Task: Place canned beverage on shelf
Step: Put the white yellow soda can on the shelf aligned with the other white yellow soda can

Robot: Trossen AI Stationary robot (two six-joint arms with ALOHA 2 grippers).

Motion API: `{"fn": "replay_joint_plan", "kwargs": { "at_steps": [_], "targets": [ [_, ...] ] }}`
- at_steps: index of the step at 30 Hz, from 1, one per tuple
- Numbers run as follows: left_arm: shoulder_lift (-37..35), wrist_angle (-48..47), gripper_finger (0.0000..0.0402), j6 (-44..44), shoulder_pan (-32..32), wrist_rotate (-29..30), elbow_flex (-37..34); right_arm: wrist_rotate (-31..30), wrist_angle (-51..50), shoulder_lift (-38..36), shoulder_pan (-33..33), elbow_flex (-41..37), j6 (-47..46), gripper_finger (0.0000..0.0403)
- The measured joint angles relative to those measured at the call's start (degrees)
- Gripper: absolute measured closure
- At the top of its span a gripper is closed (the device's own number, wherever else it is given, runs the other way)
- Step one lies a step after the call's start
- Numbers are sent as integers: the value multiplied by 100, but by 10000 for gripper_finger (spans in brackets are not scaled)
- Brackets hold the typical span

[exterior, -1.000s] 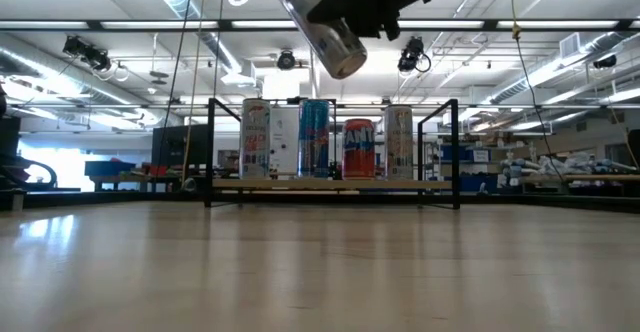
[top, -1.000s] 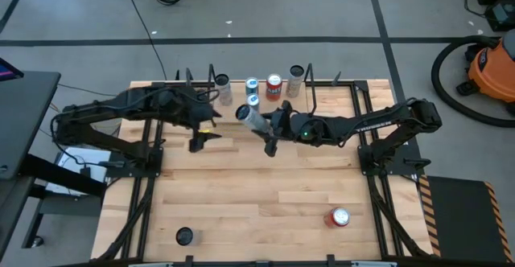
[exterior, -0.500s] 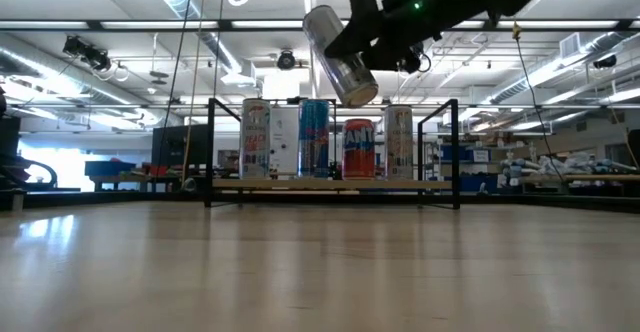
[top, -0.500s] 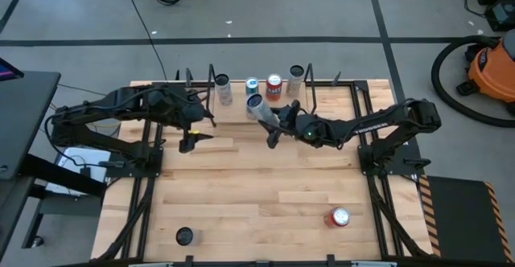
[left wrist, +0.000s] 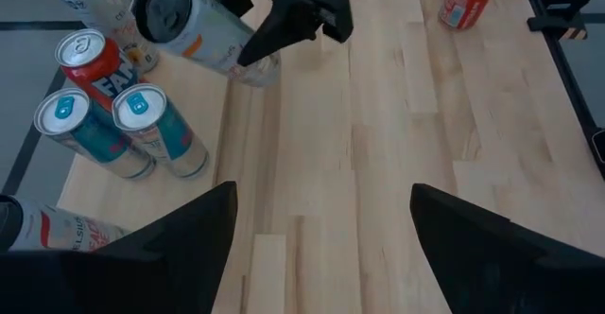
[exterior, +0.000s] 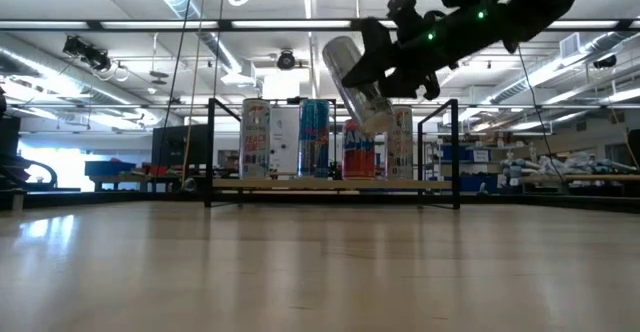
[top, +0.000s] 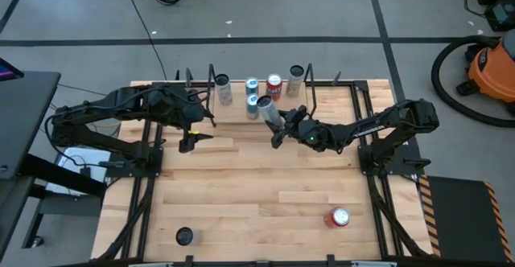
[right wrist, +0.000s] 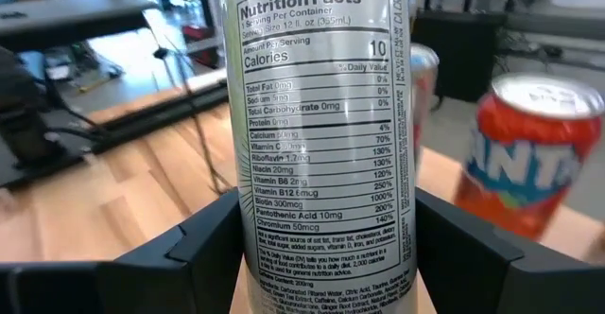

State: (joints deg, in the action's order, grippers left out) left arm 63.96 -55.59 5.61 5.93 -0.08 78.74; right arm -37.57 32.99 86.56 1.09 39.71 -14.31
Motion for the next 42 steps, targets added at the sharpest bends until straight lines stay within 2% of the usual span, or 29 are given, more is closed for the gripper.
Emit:
{"fn": "replay_joint_plan", "kwargs": {
  "at_steps": [6, 13, 31, 38, 42],
  "targets": [
    [2, 9, 86, -4, 0, 0, 0, -43, 33, 409, 94, -57, -225, 135],
    [2, 4, 86, -13, 0, 0, 0, -236, 531, 811, 205, -51, -225, 135],
    [4, 2, 86, -37, -2, 2, 0, -1708, 842, 1255, 218, -51, -239, 135],
    [4, 4, 86, -35, 0, 2, 0, -1798, 899, 1276, 369, -51, -205, 135],
    [4, 4, 86, -35, 0, 2, 0, -1526, 937, 1276, 407, -51, -203, 135]
  ]
}}
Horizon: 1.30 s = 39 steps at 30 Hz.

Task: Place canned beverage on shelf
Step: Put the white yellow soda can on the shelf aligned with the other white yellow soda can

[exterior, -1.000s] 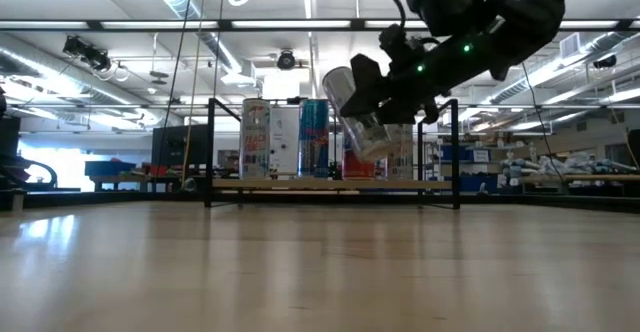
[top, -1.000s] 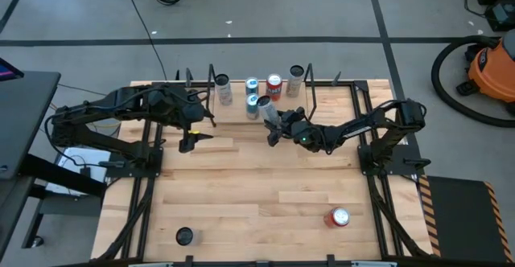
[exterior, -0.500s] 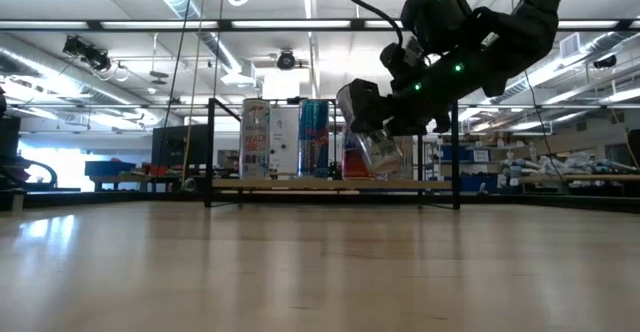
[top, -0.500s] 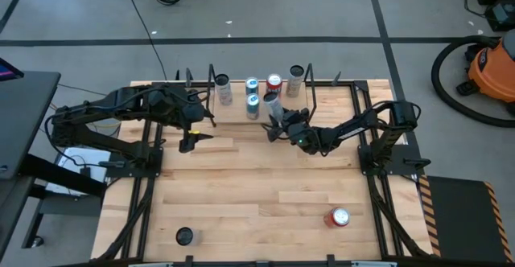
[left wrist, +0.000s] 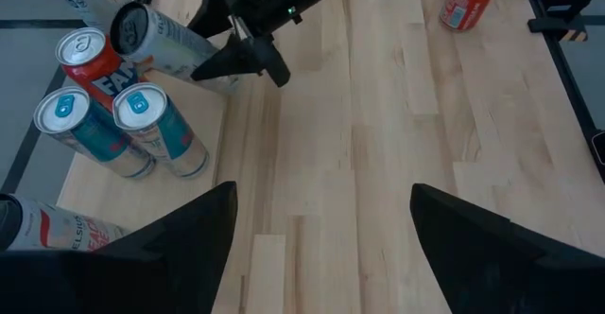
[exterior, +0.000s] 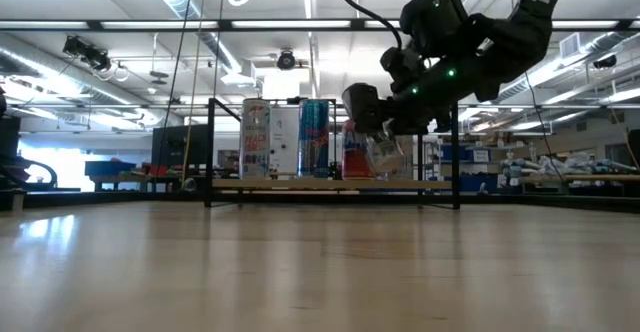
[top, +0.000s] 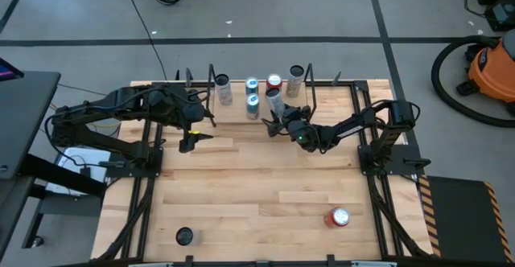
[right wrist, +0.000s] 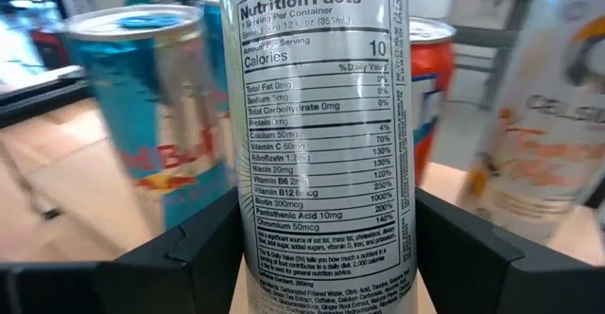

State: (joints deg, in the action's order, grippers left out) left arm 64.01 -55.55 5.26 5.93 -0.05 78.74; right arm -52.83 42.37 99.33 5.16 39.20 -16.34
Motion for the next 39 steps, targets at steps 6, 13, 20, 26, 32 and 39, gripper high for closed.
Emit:
{"fn": "replay_joint_plan", "kwargs": {
  "at_steps": [6, 13, 20, 26, 32, 39],
  "targets": [
    [0, -1, 86, 0, 1, 0, 0, 49, 262, 0, -146, 0, 221, 135],
    [0, -2, 86, 0, 0, 0, 0, 49, 309, 0, -603, 0, 288, 135],
    [0, -2, 86, 0, 0, 0, 0, -1289, 743, -6, -956, 0, 783, 135],
    [0, -2, 86, 0, -2, 0, 0, -1300, 1056, -7, -862, 0, 756, 135],
    [0, -2, 86, 0, -2, 0, 0, -358, 1040, -8, -934, 0, 752, 135],
    [0, -2, 85, -2, -2, 0, 0, 535, 953, -9, -1211, 0, 592, 135]
  ]
}}
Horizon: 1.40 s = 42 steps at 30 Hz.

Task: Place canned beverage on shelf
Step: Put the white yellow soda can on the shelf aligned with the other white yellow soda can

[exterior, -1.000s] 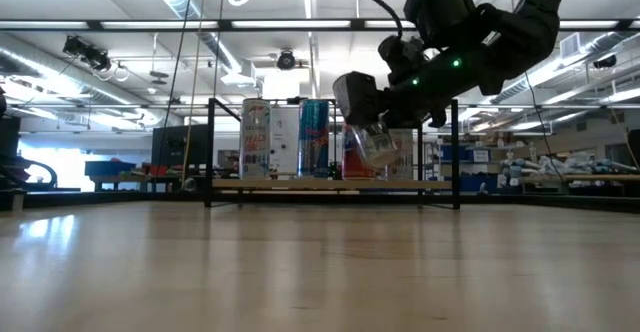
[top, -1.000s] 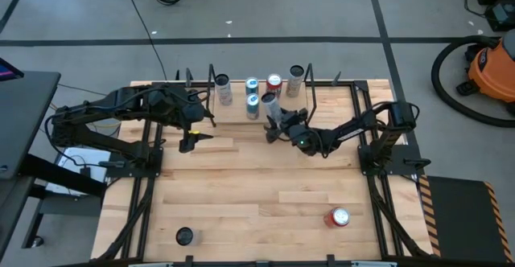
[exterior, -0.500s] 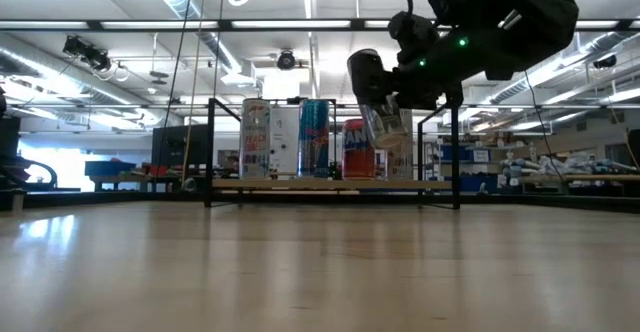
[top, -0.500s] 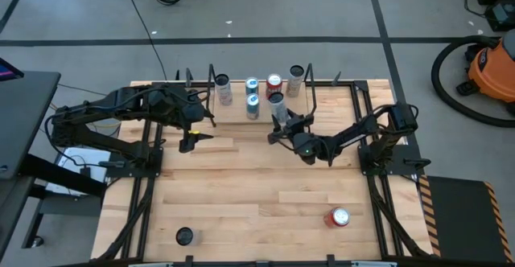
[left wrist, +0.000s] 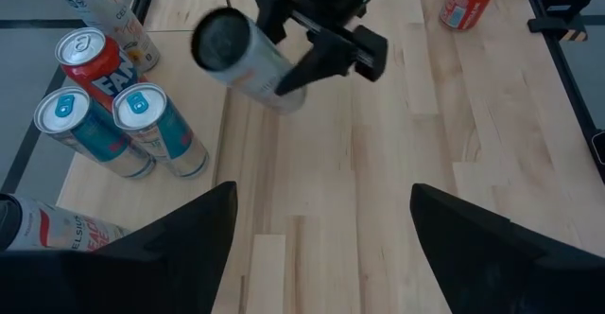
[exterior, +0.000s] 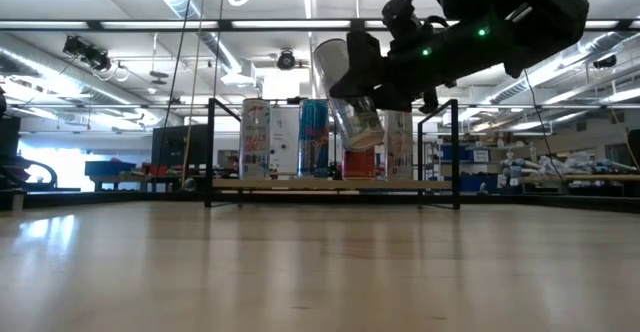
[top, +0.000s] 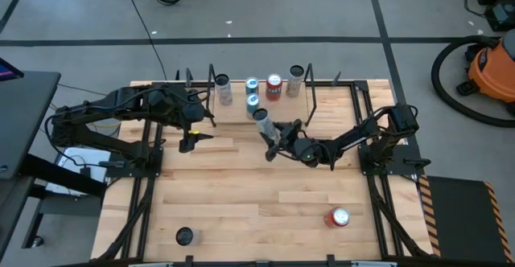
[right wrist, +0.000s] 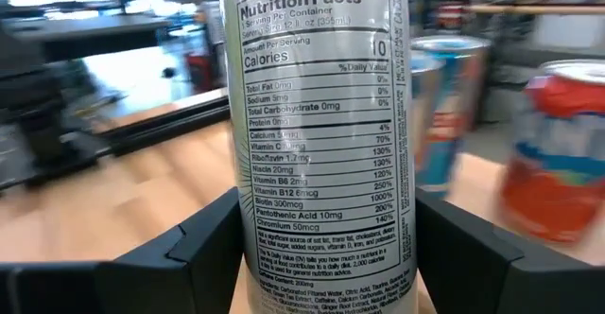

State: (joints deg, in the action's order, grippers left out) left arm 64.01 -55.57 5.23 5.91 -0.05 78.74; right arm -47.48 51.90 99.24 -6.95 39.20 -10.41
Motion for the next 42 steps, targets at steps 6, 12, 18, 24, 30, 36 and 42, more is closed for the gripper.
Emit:
{"fn": "replay_joint_plan", "kwargs": {
  "at_steps": [6, 12, 18, 24, 30, 36, 42],
  "targets": [
    [0, 2, 85, 0, 2, 0, 0, 2353, -190, 10, 42, -2, 137, 134],
    [0, 11, 85, -7, 2, -1, -2, 3475, -63, 336, 315, -3, 292, 134],
    [0, 26, 85, -9, 1, -2, -2, 3971, 911, 874, 579, 2, 579, 134],
    [0, 26, 85, -11, 2, -2, -2, 4409, 1705, 1398, 754, 2, 573, 134],
    [0, 40, 86, -11, 2, -2, -2, 4575, 2109, 1747, 786, 2, 612, 134],
    [0, 85, 86, -11, 2, -2, -2, 4555, 2055, 1765, 803, 0, 727, 134],
    [0, 87, 86, -13, 0, -2, -2, 4568, 1709, 1770, 852, -1, 726, 124]
  ]
}}
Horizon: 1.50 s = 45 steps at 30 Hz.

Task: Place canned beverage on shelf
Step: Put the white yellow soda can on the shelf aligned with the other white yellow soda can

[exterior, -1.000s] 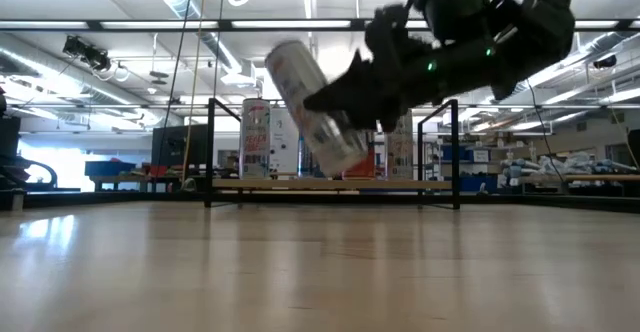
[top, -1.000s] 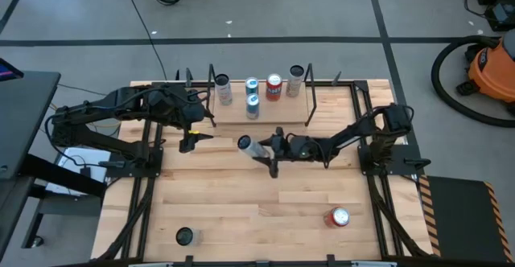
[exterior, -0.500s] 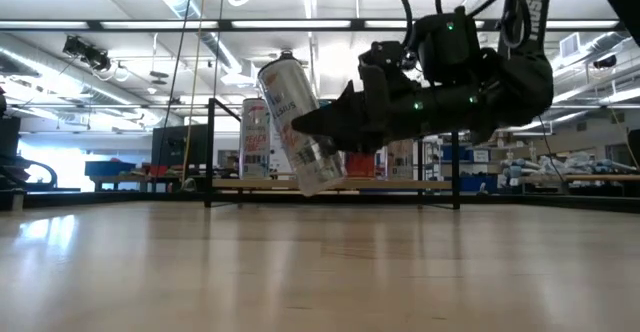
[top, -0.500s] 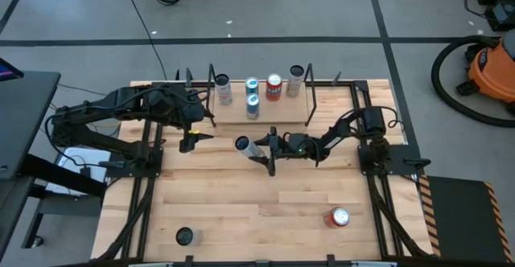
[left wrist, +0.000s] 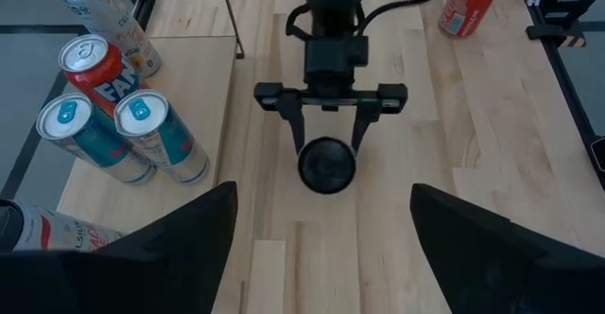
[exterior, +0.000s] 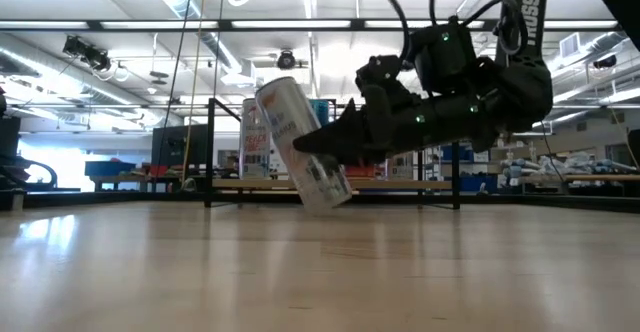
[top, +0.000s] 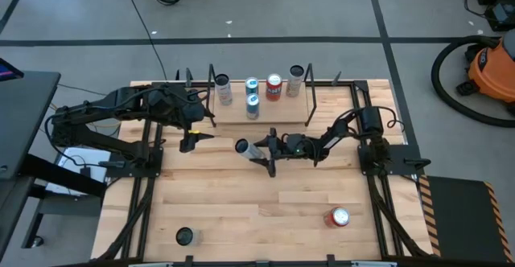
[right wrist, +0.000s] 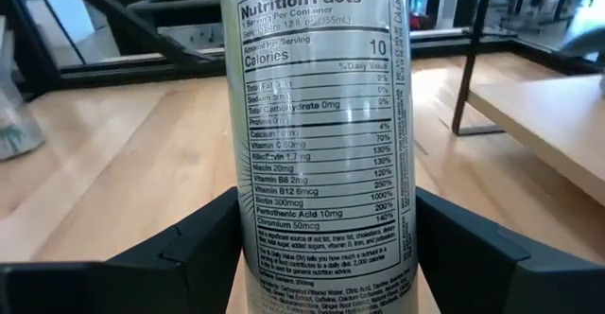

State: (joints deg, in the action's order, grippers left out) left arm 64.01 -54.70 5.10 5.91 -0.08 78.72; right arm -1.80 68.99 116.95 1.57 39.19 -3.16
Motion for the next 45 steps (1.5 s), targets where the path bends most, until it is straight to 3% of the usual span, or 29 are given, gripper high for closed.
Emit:
{"fn": "replay_joint_plan", "kwargs": {
  "at_steps": [9, 22, 32, 35, 40, 45],
  "targets": [
    [0, 2, 86, 0, 0, 2, 0, 102, -425, 31, 57, -21, -174, 99],
    [0, 0, 86, 9, 4, 1, 0, 454, -116, -10, 161, -8, -470, 94],
    [0, -2, 86, -14, 4, 2, 0, 486, 11, -702, 53, -6, -435, 94],
    [0, -2, 86, -151, 21, 76, 0, 462, -889, -1092, 42, 193, -437, 94],
    [0, -8, 86, -380, 219, 410, 0, 60, -4176, -1643, 46, 1190, -285, 94],
    [0, -146, 86, -398, 464, 411, 0, 112, -5209, -1823, -9, 1872, 62, 94]
  ]
}}
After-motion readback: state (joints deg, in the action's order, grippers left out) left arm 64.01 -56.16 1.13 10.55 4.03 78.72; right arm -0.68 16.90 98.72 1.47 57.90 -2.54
